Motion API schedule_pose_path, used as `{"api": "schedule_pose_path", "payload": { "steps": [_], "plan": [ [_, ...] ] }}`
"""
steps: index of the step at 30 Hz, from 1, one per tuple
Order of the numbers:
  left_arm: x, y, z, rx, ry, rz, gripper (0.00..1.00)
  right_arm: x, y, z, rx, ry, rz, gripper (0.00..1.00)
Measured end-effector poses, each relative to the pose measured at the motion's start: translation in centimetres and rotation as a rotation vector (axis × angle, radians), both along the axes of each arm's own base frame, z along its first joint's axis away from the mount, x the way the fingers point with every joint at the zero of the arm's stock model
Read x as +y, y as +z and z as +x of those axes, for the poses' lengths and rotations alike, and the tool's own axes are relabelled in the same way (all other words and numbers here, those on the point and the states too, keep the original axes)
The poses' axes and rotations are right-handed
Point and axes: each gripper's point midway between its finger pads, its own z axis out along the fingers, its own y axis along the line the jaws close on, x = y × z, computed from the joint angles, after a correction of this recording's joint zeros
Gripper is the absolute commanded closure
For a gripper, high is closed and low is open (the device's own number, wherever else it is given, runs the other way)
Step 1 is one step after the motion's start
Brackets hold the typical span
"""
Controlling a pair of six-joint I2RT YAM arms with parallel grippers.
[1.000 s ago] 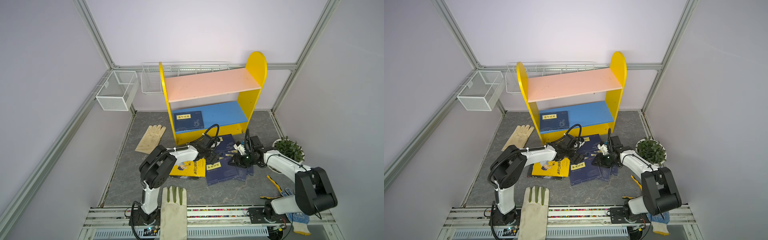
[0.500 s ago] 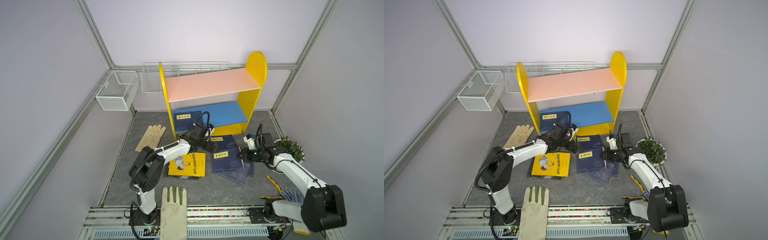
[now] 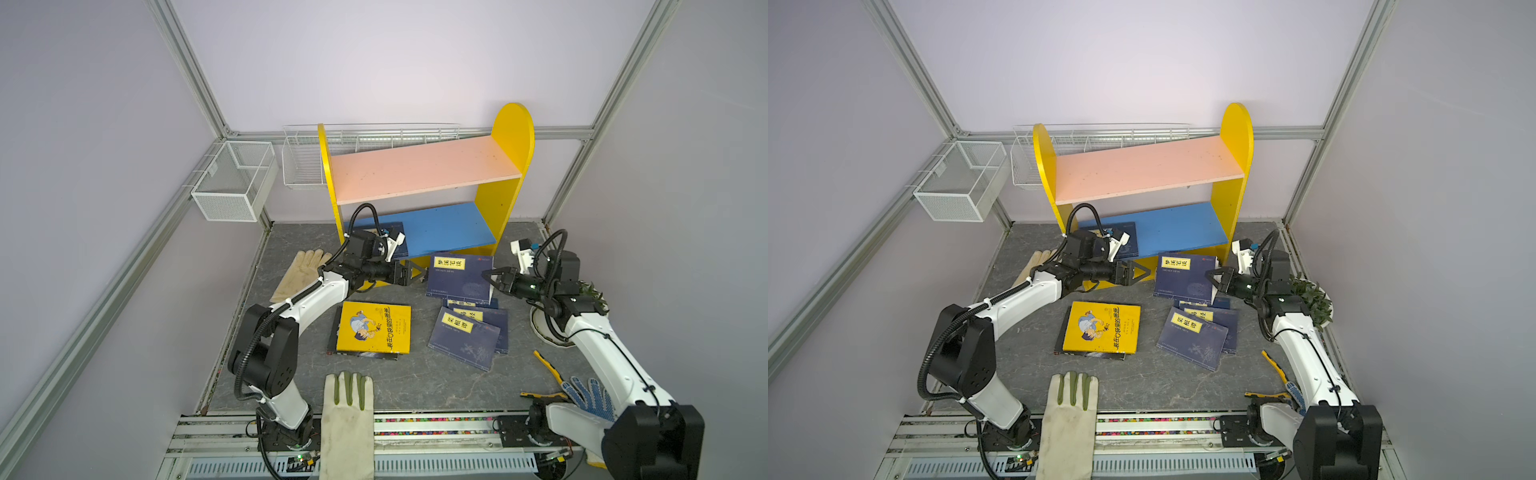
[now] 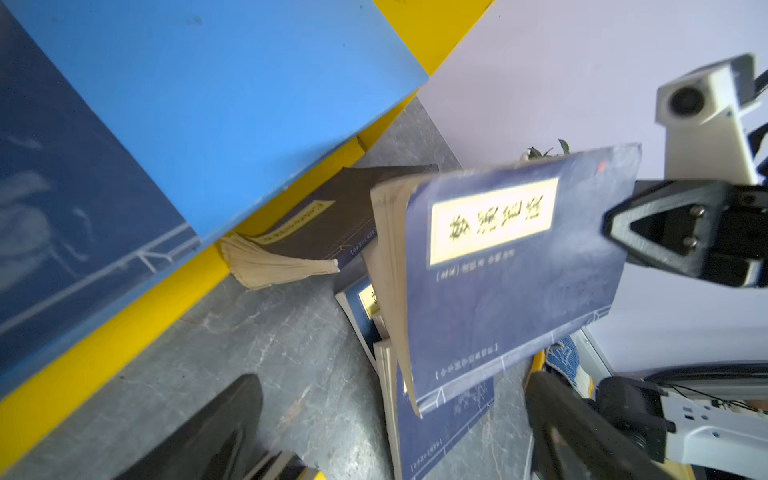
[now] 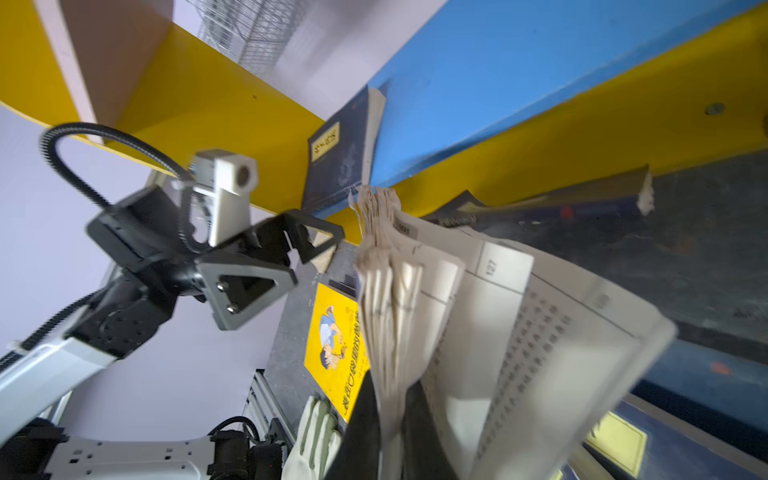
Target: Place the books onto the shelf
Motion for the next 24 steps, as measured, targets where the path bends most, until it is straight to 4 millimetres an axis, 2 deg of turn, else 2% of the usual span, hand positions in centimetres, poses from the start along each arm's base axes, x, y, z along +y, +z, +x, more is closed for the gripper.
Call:
{"api": "schedule_pose_path", "payload": {
  "steps": [4, 7, 16, 24],
  "plan": [
    [-0.2, -0.2, -1.2, 0.043, -0.049, -0.013, 0.01, 0.5, 2.9, 0.4, -0.079, 0.025, 0.030, 0.93],
    [-0.3, -0.1, -1.8, 0.062, -0.077, -0.027, 0.00, 1.0, 3.8, 0.4, -0.104, 0.044, 0.051, 0.93],
    [-0.8, 0.3, -2.8, 0.101, -0.136, -0.070, 0.04, 3.9, 4.8, 0.1, -0.144, 0.119, 0.086, 0.93],
    [-1.1, 0.8, -3.0, 0.114, -0.150, -0.097, 0.18, 5.9, 4.3, 0.6, -0.131, 0.159, 0.112, 0.93]
  ]
}}
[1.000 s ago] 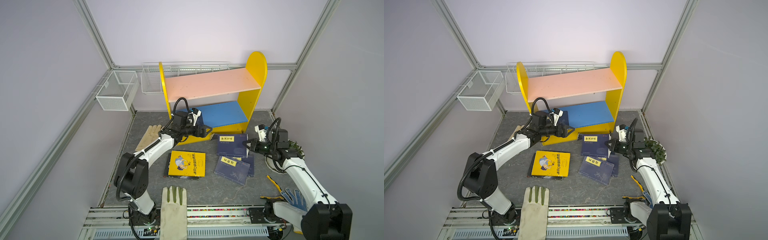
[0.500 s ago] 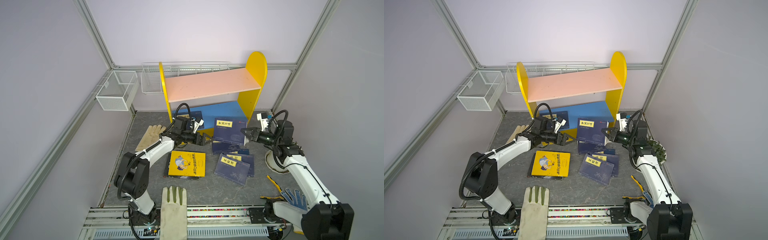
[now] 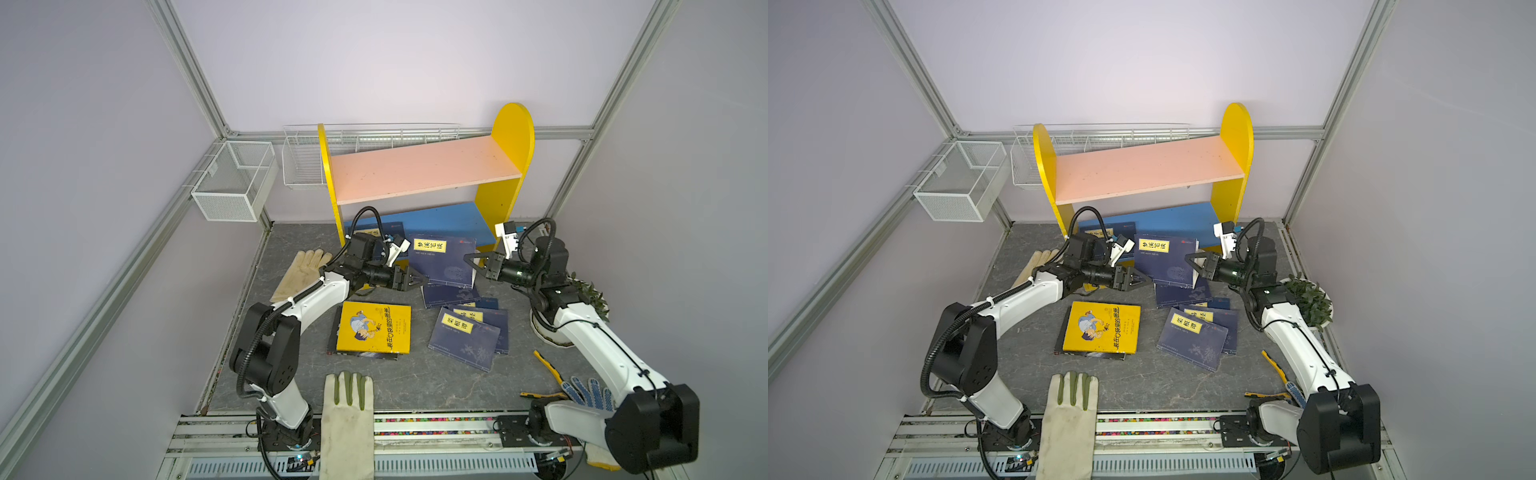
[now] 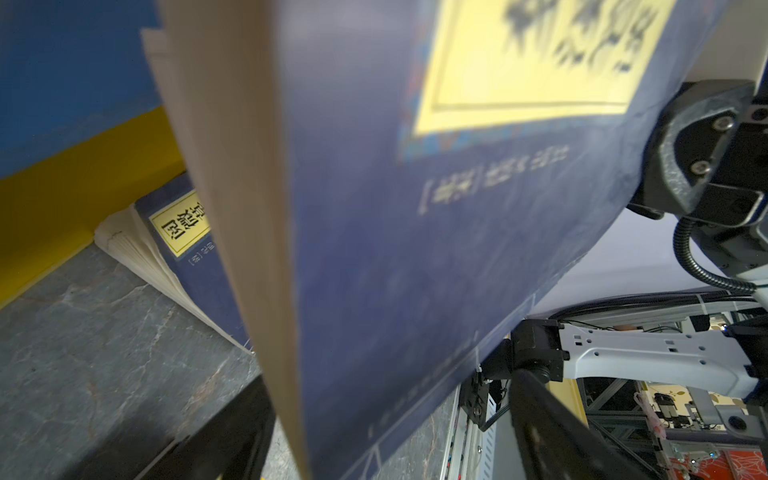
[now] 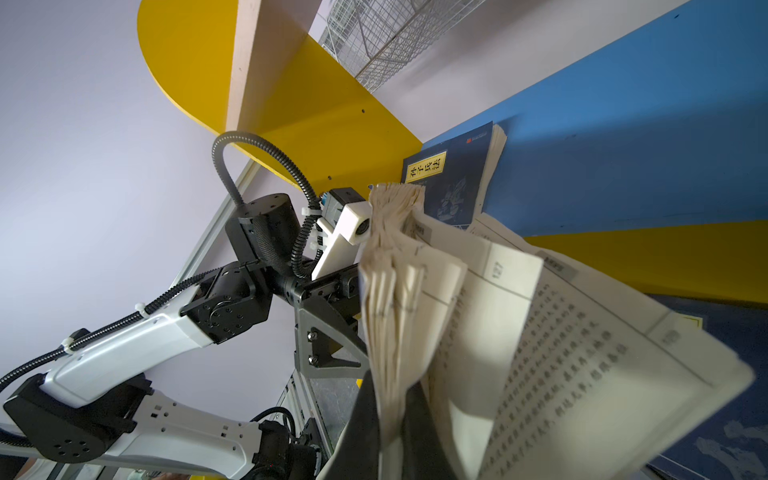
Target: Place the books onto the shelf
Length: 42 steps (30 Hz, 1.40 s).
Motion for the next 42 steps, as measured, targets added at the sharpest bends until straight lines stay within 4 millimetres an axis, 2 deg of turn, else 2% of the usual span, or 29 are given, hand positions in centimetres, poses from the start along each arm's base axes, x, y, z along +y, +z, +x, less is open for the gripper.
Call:
{"api": "schedule_pose_path", "payload": {
  "steps": [1, 3, 7, 10, 11, 12, 13, 14, 16, 18, 25, 29, 33, 38, 42],
  "plan": [
    [-0.1, 0.1, 0.1, -0.002, 0.002, -0.005, 0.21, 0.2, -0.1, 0.0, 0.005, 0.005, 0.000, 0.93],
    [-0.1, 0.3, 0.3, -0.004, 0.011, -0.012, 0.35, 0.4, -0.3, 0.0, 0.008, 0.007, 0.000, 0.93],
    [0.3, 0.4, 1.3, 0.000, 0.057, -0.016, 0.73, 0.0, -0.6, 0.4, 0.006, -0.020, -0.008, 0.93],
    [0.5, 0.7, 1.7, -0.001, 0.067, -0.029, 0.97, -0.6, -1.4, 1.0, 0.016, -0.065, -0.035, 0.91],
    [0.4, 1.1, 1.6, -0.005, 0.058, -0.042, 1.00, -1.0, -2.0, 1.3, 0.028, -0.093, -0.053, 0.89],
    [0.4, 1.3, 1.5, -0.013, 0.055, -0.045, 1.00, -1.3, -2.6, 1.5, 0.041, -0.117, -0.069, 0.85],
    [0.3, 1.5, 1.4, -0.006, 0.055, -0.050, 1.00, -1.7, -3.1, 1.9, 0.054, -0.143, -0.085, 0.77],
    [0.3, 1.6, 1.3, -0.011, 0.055, -0.053, 1.00, -2.1, -3.5, 2.1, 0.060, -0.167, -0.103, 0.62],
    [0.1, 1.8, 1.1, -0.022, 0.054, -0.060, 1.00, -2.6, -4.3, 2.3, 0.082, -0.199, -0.127, 0.44],
    [-0.1, 2.0, 0.8, -0.031, 0.057, -0.068, 1.00, -3.0, -5.0, 2.4, 0.101, -0.222, -0.149, 0.37],
    [0.5, 3.9, 1.2, -0.098, 0.116, -0.094, 1.00, -5.1, -7.5, 1.6, 0.183, -0.278, -0.180, 0.36],
    [1.0, 4.9, 1.7, -0.142, 0.157, -0.107, 1.00, -5.0, -8.6, 0.8, 0.212, -0.252, -0.171, 0.39],
    [1.1, 5.0, 2.0, -0.151, 0.178, -0.105, 1.00, -4.1, -8.1, 0.4, 0.195, -0.200, -0.127, 0.43],
    [1.2, 5.0, 2.2, -0.159, 0.189, -0.106, 1.00, -3.0, -6.3, 0.5, 0.139, -0.145, -0.068, 0.49],
    [1.4, 4.5, 2.2, -0.154, 0.199, -0.101, 1.00, -2.2, -6.1, 1.0, 0.133, -0.118, -0.046, 0.52]
  ]
}}
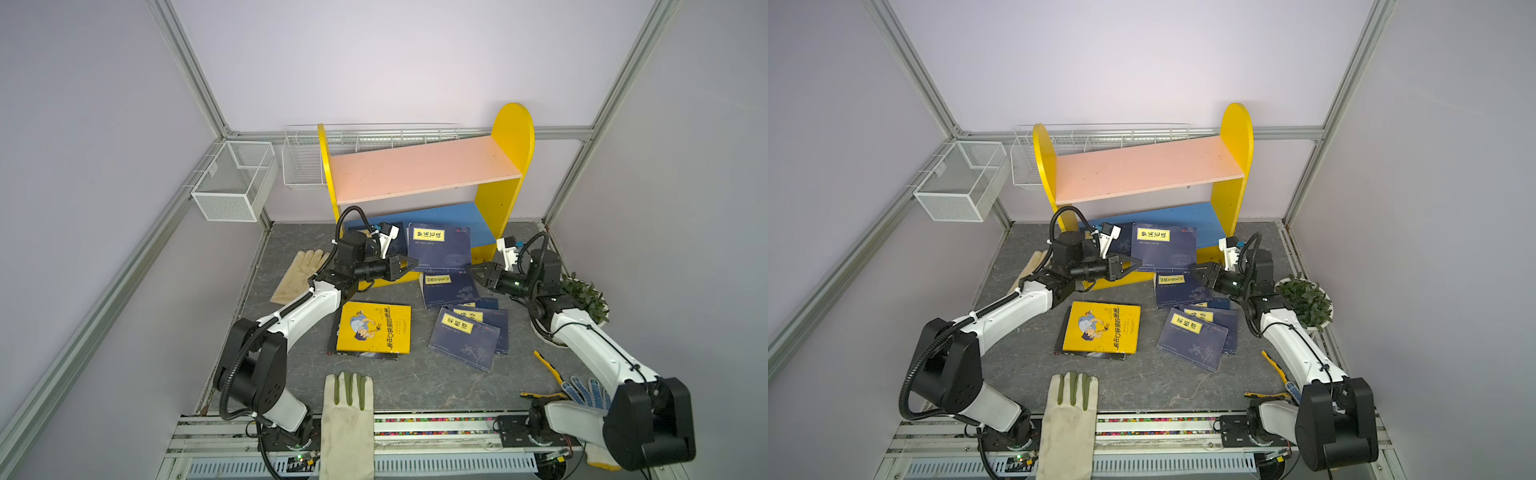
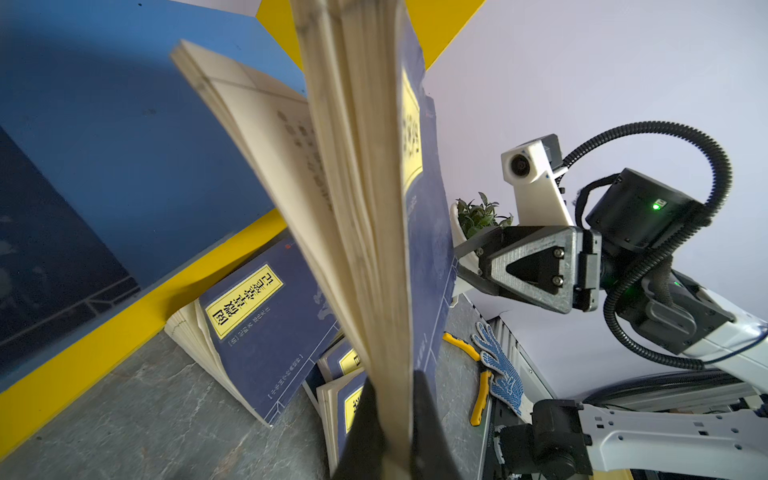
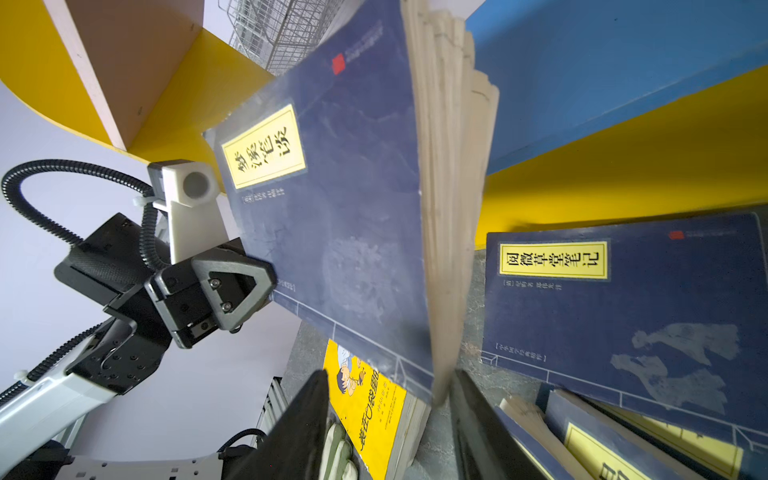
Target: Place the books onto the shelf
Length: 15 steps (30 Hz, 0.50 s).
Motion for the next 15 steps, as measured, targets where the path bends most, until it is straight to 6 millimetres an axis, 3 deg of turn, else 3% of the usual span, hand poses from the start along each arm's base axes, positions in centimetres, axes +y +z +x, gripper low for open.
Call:
{"api": "schedule_pose_path", "payload": {
  "steps": [5, 15],
  "plan": [
    [0.5, -0.3, 0.2, -0.001, 0.027, 0.005, 1.00, 0.6, -0.8, 0.8, 0.023, 0.007, 0.012, 0.52],
    [0.7, 1.1, -0.2, -0.034, 0.027, -0.017, 1.00, 0.9, -0.3, 1.7, -0.005, 0.007, 0.043, 0.54]
  ]
}}
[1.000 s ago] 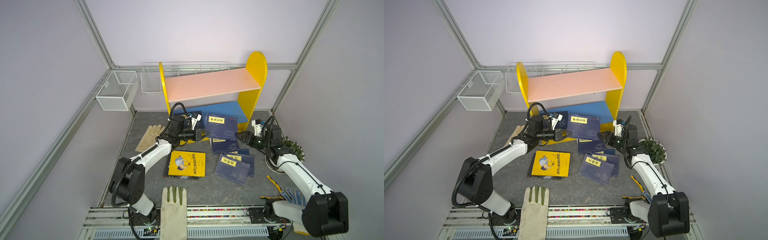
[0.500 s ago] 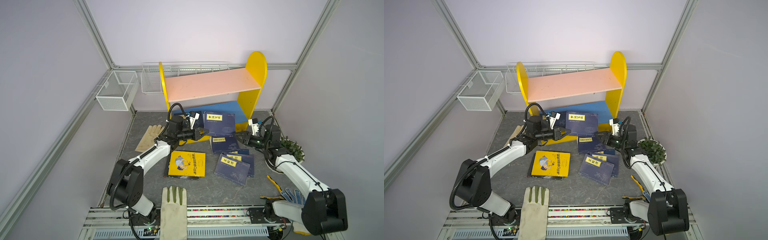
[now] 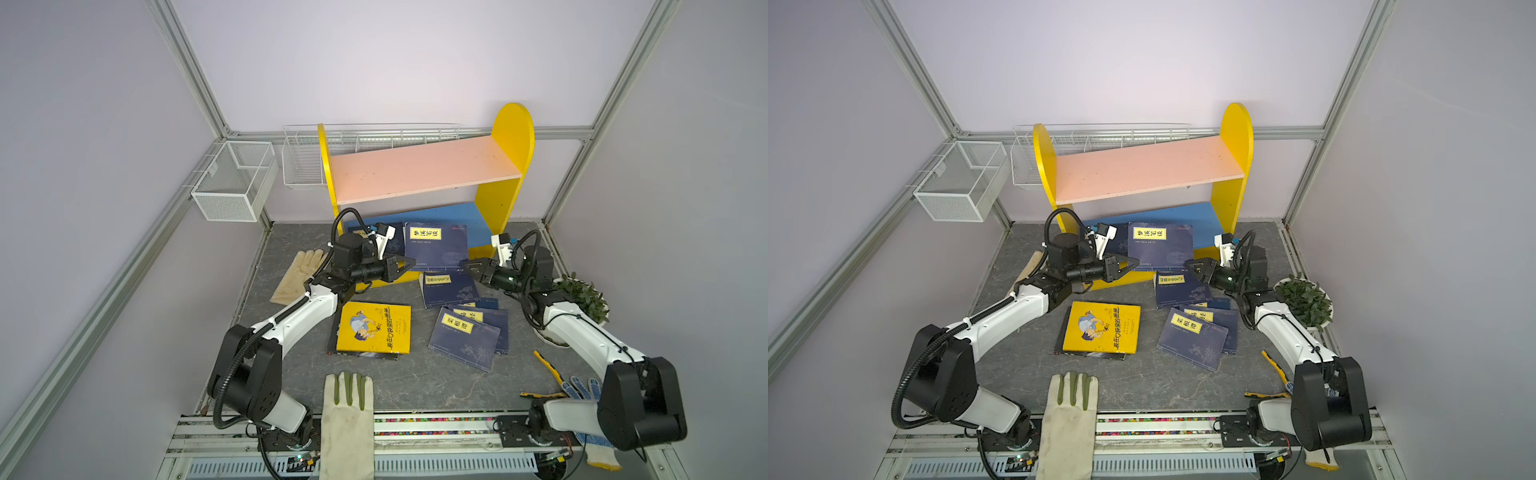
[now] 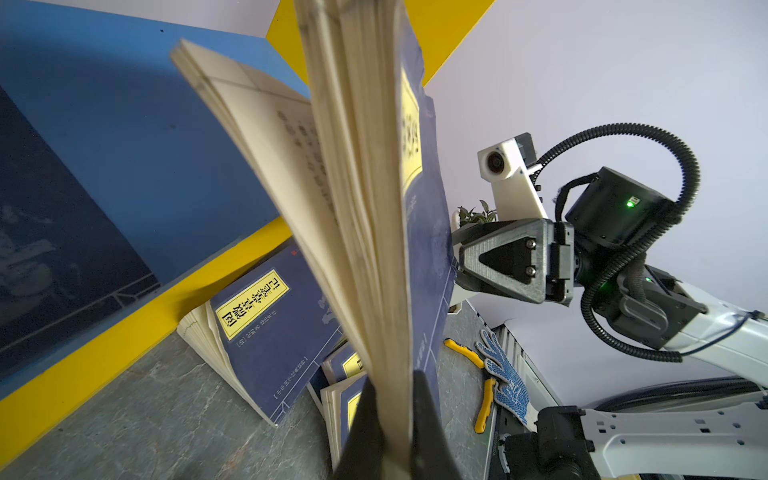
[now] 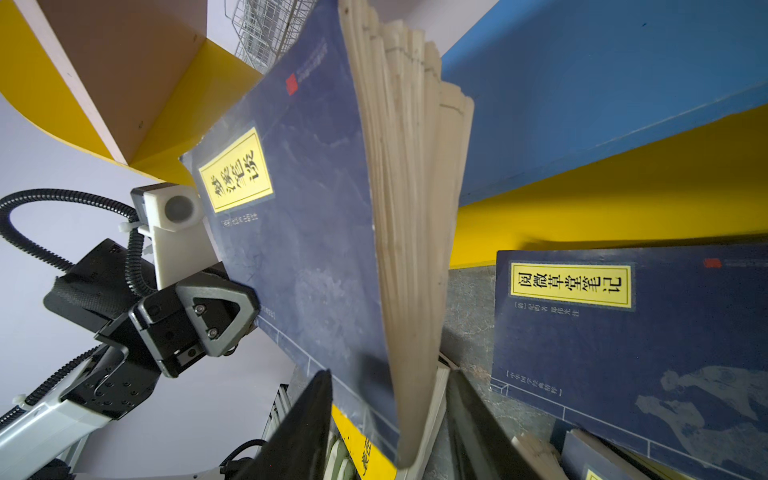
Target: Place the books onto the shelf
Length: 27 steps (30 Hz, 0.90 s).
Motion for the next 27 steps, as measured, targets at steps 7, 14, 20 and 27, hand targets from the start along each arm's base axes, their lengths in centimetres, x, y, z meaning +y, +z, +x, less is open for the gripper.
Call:
{"api": "schedule_pose_path", "payload": {
  "steps": [7, 14, 20, 27],
  "plan": [
    [0.1, 0.0, 0.0, 0.002, 0.008, -0.014, 1.00, 1.0, 0.9, 0.4, -0.015, 0.026, 0.059, 0.79],
    [0.6, -0.5, 0.7, 0.010, 0.051, 0.001, 0.57, 1.4, 2.7, 0.3, -0.059, 0.045, 0.101, 0.93],
    [1.7, -1.5, 1.7, 0.015, 0.165, 0.047, 0.25, 2.0, 3.5, 0.0, -0.078, 0.063, 0.107, 0.93],
    [6.7, 0.3, 2.6, -0.068, 0.461, 0.096, 0.17, 3.4, 3.5, 1.0, -0.085, 0.075, 0.109, 0.93]
  ]
}}
